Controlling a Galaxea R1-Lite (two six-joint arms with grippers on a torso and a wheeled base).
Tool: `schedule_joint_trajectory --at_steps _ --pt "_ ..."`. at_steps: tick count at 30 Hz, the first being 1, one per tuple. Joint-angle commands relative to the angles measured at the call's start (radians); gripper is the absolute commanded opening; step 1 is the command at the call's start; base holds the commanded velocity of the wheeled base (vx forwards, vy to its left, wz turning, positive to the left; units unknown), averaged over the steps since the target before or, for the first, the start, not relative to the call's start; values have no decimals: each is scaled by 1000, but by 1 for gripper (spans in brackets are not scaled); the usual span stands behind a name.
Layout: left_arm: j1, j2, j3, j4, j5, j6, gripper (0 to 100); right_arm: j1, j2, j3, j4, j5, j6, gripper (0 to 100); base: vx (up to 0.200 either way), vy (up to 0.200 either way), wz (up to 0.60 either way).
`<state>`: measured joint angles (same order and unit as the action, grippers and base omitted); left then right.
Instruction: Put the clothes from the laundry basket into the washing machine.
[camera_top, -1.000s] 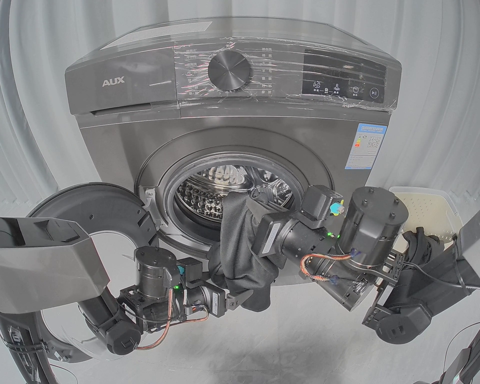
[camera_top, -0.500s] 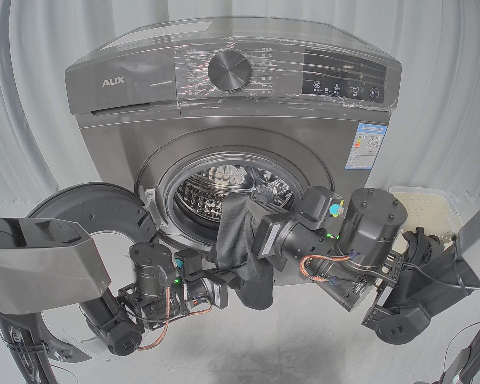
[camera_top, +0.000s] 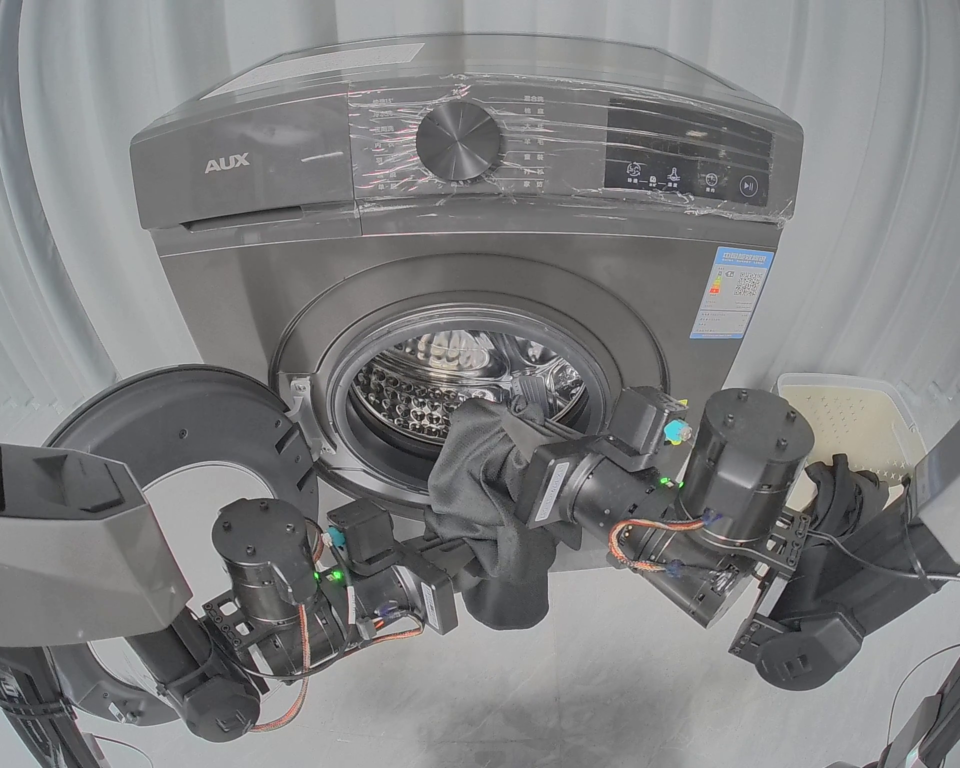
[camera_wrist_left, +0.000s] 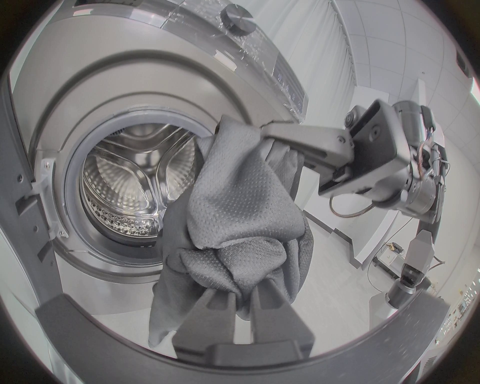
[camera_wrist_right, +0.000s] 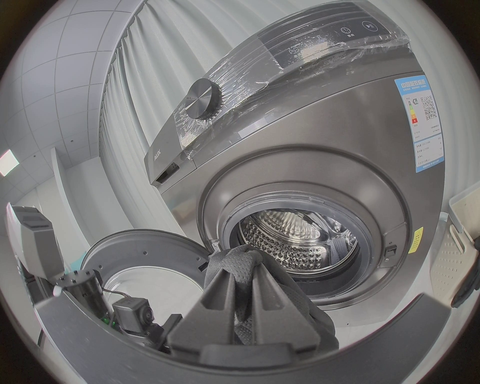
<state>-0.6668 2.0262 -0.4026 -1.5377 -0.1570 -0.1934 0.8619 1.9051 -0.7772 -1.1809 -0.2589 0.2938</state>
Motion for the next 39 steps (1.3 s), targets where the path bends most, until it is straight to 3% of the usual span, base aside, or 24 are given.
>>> schedule_joint_trajectory --at_steps 1,10,18,19,29,35,39 --pt "-5 -52 2 -2 -1 -1 0 -1 2 18 -17 1 -1 0 0 0 0" --pt "-27 -169 2 -4 -10 -40 0 -11 -3 56 -51 10 5 0 0 0 0" --pt "-28 -204 21 -4 -4 -35 0 -27 -5 119 -85 27 13 0 0 0 0" --pt "-28 -204 22 -4 -4 -35 0 -27 -3 121 -83 27 15 100 0 0 0" --pt "-19 -213 16 -6 1 -35 0 -95 2 141 -59 26 -16 100 0 0 0" --pt "-14 -202 21 -4 2 -35 0 -136 -9 219 -34 26 -42 100 0 0 0" --pt "-11 -201 22 -4 -4 -35 0 -167 -9 283 -48 29 -96 100 0 0 0"
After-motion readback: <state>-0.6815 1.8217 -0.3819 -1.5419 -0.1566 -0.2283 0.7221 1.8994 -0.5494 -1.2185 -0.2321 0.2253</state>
